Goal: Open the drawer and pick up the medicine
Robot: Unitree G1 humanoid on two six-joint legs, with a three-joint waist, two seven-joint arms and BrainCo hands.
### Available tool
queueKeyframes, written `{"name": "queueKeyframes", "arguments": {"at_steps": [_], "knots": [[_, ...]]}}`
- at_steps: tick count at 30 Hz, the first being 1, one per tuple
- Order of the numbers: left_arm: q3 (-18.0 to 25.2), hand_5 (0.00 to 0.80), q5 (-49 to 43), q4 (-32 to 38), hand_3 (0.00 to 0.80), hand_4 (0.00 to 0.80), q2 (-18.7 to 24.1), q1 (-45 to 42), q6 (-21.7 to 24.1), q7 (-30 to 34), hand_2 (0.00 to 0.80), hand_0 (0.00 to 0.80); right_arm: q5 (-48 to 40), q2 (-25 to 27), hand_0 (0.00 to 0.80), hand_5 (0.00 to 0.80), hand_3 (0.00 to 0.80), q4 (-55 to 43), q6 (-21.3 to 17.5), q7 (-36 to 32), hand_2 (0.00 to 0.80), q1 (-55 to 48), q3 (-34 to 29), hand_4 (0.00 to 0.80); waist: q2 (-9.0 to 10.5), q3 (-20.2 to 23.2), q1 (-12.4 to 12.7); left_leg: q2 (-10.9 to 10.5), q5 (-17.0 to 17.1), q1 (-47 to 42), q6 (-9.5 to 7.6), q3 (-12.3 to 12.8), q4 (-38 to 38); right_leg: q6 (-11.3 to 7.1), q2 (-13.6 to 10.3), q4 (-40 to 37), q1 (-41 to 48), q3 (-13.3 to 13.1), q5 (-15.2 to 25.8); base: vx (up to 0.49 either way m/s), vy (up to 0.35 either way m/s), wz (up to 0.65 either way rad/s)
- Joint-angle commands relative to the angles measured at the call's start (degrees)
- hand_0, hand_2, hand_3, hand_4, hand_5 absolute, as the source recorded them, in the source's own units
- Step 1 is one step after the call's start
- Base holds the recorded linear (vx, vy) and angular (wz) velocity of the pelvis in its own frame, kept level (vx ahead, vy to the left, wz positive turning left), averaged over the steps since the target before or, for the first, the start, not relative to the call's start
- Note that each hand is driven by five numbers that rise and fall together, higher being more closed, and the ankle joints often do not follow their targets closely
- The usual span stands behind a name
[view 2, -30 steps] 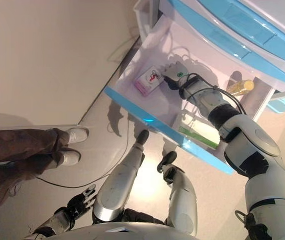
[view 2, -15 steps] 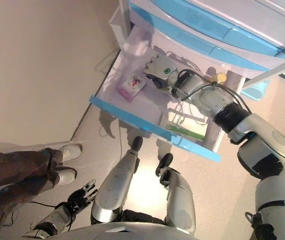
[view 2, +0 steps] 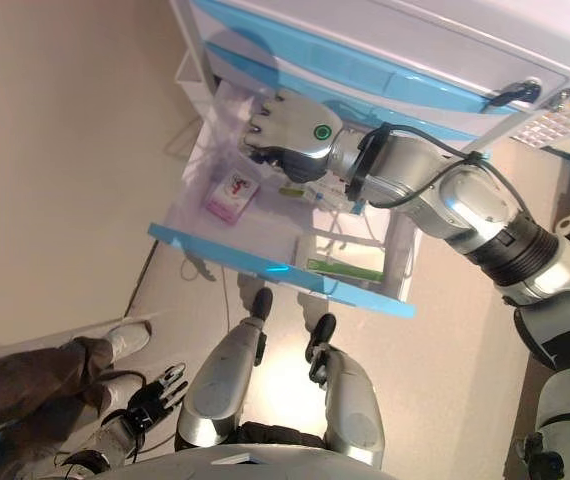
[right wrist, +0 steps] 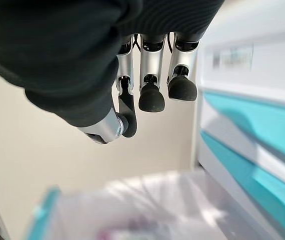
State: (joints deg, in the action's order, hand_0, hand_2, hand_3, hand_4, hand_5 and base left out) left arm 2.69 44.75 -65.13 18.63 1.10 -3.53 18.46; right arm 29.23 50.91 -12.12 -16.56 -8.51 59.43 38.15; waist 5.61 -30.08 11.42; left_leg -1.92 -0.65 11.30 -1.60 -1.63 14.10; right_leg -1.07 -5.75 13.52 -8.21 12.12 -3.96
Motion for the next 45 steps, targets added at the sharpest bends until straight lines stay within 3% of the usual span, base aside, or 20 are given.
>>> {"name": "queueKeyframes", "arguments": {"at_steps": [1, 7, 15, 24, 33, 45], "knots": [[-0.24, 0.0, -3.36, -2.8, 0.0, 0.0, -1.2, -6.99, -0.06, 0.6, 0.0, 0.0, -10.84, 1.25, 0.8, 0.8, 0.8, -6.32, -2.84, -3.48, 0.8, -3.05, -3.74, 0.8, -1.72, 8.67, -0.95, -1.22, -4.63, -4.15, -0.78, 1.46, -7.5, -4.97, -1.56, 5.71, 0.12, -0.72, -3.6, 0.081, 0.002, -0.17], [0.16, 0.0, -3.67, -4.48, 0.0, 0.0, -2.5, -7.66, -0.12, -0.77, 0.0, 0.0, -21.83, 0.88, 0.8, 0.8, 0.8, -14.12, -3.55, -8.82, 0.8, -7.11, -9.91, 0.8, -2.31, 12.19, -2.45, -1.48, -4.75, -6.04, -0.72, 1.85, -8.39, -4.79, -1.24, 4.9, 1.7, -1.9, -4.48, 0.067, 0.006, -0.13], [-0.11, 0.0, -4.27, -6.25, 0.0, 0.0, -4.02, -8.22, -0.26, -2.42, 0.0, 0.0, -32.85, -1.24, 0.8, 0.8, 0.8, -20.72, 0.32, -13.34, 0.8, -10.92, -15.48, 0.8, -2.93, 16.91, -3.89, -1.42, -4.86, -8.44, -0.51, 2.53, -9.57, -4.89, -1.18, 3.88, 3.64, -3.15, -4.46, 0.066, -0.006, -0.13], [-0.37, 0.0, -4.78, -7.44, 0.0, 0.0, -4.5, -8.94, -0.78, -3.67, 0.0, 0.0, -31.84, -3.18, 0.8, 0.8, 0.8, -20.37, 5.69, -8.65, 0.8, -12.74, -20.22, 0.8, -2.89, 21.14, -4.76, -1.16, -4.45, -10.54, -0.28, 2.94, -11.5, -5.48, -1.27, 3.71, 4.63, -3.5, -3.15, 0.069, -0.013, -0.08], [0.5, 0.0, -5.2, -8.42, 0.0, 0.0, -3.37, -9.88, -2.1, -4.44, 0.0, 0.0, -26.15, -1.24, 0.8, 0.8, 0.8, -8.03, 11.94, 2.59, 0.8, -6.48, -21.82, 0.8, -2.24, 22.35, -4.07, -1.21, -4.81, -11.58, -0.53, 2.18, -11.32, -5.72, -1.46, 3.27, 5.95, -3.07, -2.53, 0.068, -0.008, -0.01], [2.0, 0.0, -6.49, -6.43, 0.0, 0.0, -0.99, -10.93, -5.56, -5.19, 0.0, 0.0, -23.13, 3.92, 0.8, 0.8, 0.8, 13.92, 14.5, 11.64, 0.8, 5.26, -15.25, 0.8, -1.16, 22.18, -2.04, -1.96, -5.3, -11.34, -1.49, 0.37, -10.11, -6.13, -2.28, 2.21, 7.43, -2.07, -1.75, 0.059, 0.014, 0.05]]}}
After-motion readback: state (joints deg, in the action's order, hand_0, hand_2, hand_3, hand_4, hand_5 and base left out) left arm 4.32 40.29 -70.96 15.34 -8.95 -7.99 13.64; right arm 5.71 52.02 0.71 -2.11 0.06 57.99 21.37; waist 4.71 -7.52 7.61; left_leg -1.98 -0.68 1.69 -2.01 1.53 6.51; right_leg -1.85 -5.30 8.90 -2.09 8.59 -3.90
